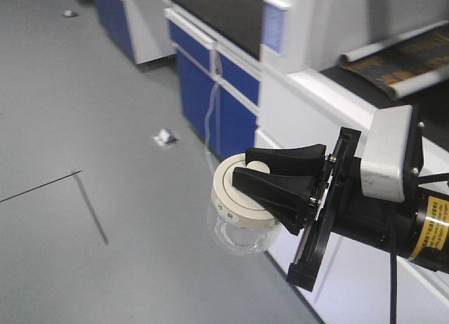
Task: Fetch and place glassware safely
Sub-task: 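Drive the base away from the hood holding the jar in right gripper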
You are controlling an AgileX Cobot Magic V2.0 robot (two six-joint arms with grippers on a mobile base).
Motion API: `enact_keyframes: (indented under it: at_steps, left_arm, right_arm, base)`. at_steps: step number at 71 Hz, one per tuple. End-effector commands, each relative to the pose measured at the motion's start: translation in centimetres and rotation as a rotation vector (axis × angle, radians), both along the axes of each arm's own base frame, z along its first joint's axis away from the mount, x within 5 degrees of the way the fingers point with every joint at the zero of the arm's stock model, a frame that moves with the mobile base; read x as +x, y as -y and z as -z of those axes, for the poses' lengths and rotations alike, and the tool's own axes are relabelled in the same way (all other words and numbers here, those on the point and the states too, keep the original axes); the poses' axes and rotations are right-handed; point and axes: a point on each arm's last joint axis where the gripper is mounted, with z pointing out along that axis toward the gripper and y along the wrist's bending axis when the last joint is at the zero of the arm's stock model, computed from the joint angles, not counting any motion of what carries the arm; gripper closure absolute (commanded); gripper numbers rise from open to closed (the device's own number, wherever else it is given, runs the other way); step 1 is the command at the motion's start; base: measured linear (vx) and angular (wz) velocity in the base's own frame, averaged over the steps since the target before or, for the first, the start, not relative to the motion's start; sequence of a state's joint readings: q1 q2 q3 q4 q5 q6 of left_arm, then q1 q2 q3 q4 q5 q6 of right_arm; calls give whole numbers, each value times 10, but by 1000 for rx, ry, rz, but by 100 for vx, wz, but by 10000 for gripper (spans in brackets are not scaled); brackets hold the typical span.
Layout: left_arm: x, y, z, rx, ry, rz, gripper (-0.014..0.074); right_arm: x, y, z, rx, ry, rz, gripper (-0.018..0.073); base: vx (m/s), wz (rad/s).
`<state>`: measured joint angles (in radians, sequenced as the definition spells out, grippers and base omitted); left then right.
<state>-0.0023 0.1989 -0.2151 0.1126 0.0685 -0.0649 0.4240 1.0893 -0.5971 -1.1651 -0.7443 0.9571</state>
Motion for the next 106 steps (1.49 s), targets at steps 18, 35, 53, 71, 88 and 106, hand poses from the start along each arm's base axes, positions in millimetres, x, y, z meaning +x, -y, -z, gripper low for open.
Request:
enact_keyframes:
  at_steps: [18, 35, 53, 71, 88, 106]
  left_arm:
    - [0, 1, -14, -18, 83, 11, 603]
    - [0, 1, -14, -18, 83, 11, 603]
    - [0, 1, -14, -18, 83, 11, 603]
    - [0, 1, -14, -18, 83, 11, 603]
    - [0, 1, -14, -18, 83, 11, 603]
    - [0, 1, -14, -18, 83, 11, 603]
  right_arm:
    - [-3, -1, -20, 94, 45, -31, 560]
    - [-3, -1, -20, 93, 46, -31, 560]
    - [-3, -1, -20, 91, 44, -26, 560]
    - [-3, -1, -20, 91, 45, -28, 560]
    - [-3, -1, -20, 91, 45, -28, 560]
    - [-3, -1, -20, 91, 45, -28, 560]
  base:
    - [-11, 58]
    - [-9, 63]
    - [-7, 66]
    - [-3, 42]
    - [4, 14]
    - [8, 10]
